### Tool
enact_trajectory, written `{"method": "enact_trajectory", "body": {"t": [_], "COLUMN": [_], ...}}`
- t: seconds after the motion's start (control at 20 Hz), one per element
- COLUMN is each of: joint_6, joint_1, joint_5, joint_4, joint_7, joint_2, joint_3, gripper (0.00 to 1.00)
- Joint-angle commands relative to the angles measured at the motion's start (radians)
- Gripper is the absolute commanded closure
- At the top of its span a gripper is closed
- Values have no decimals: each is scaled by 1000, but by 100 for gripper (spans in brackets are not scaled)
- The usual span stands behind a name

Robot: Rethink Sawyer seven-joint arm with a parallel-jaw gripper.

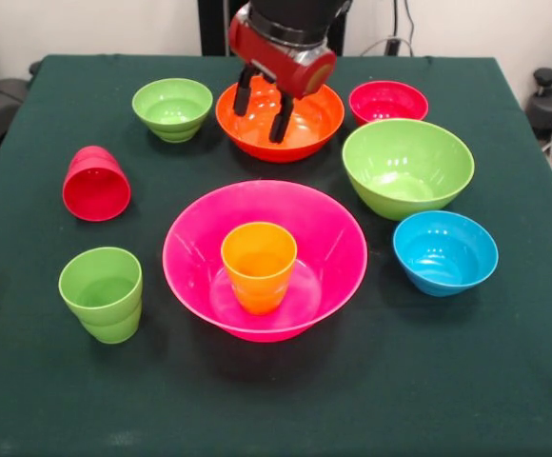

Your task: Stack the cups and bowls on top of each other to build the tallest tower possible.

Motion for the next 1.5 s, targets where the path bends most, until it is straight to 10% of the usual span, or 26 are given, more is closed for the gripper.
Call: {"method": "enact_trajectory", "body": {"t": [0.05, 1.5], "joint_6": [-7, -123], "joint_1": [61, 180], "joint_5": [32, 277], "joint_4": [140, 215], "joint_7": [149, 310], "joint_2": [-23, 79], "joint_3": [30, -90], "gripper": [0, 0]}}
